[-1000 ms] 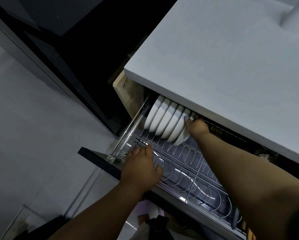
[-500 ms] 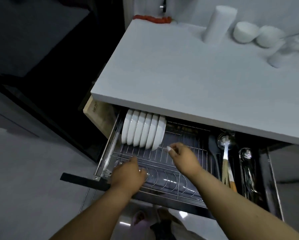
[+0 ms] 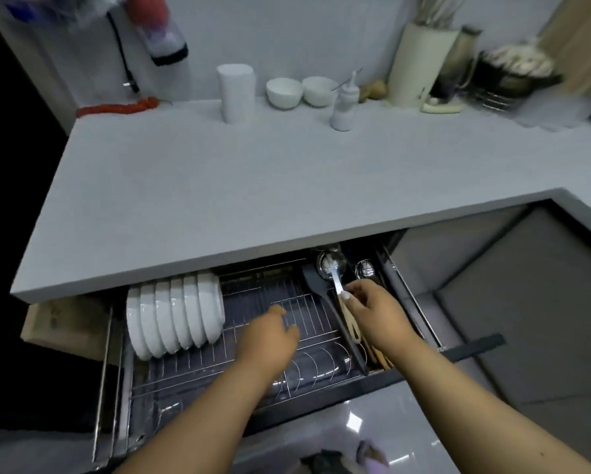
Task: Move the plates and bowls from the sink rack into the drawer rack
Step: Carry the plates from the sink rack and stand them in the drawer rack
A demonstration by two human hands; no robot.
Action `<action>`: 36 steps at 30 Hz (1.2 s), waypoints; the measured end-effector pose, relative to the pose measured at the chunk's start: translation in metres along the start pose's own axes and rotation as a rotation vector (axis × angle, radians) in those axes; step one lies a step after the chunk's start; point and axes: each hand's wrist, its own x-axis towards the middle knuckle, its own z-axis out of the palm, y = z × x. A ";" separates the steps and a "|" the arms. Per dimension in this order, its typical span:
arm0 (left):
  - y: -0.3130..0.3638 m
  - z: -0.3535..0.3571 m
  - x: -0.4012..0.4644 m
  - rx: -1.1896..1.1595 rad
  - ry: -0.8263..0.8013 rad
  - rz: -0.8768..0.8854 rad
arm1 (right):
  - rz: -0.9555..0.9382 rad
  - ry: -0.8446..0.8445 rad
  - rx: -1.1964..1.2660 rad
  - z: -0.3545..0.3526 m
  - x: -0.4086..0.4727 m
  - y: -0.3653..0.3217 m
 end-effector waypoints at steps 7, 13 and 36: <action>0.077 0.020 0.012 0.076 -0.023 0.156 | 0.092 0.164 0.055 -0.060 -0.010 0.042; 0.156 0.068 0.010 0.133 -0.100 0.273 | 0.176 0.264 0.098 -0.122 -0.019 0.107; 0.472 0.326 0.018 0.241 -0.207 0.744 | 0.428 0.584 0.166 -0.393 -0.054 0.382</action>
